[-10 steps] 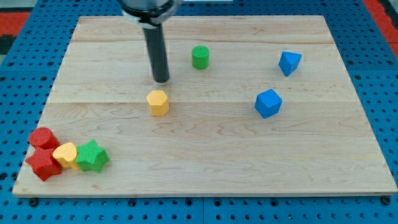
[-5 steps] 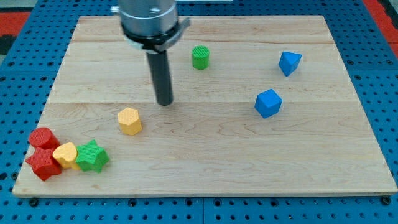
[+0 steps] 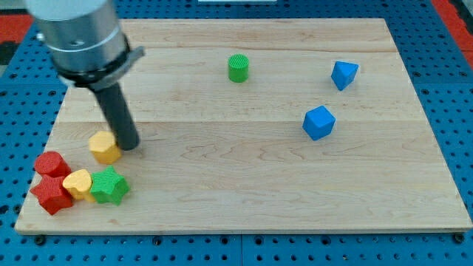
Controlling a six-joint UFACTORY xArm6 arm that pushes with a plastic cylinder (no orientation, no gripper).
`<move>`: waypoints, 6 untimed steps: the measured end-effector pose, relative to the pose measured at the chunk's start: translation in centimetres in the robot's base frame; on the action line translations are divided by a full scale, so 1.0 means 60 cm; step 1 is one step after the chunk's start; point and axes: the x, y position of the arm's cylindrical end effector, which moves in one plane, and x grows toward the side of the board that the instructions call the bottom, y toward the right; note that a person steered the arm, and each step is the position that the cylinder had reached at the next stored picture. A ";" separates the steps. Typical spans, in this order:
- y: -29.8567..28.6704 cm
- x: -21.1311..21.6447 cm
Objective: Push the yellow hexagon closer to the group of blocks
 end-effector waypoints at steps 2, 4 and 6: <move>-0.003 -0.028; -0.068 -0.017; -0.070 0.012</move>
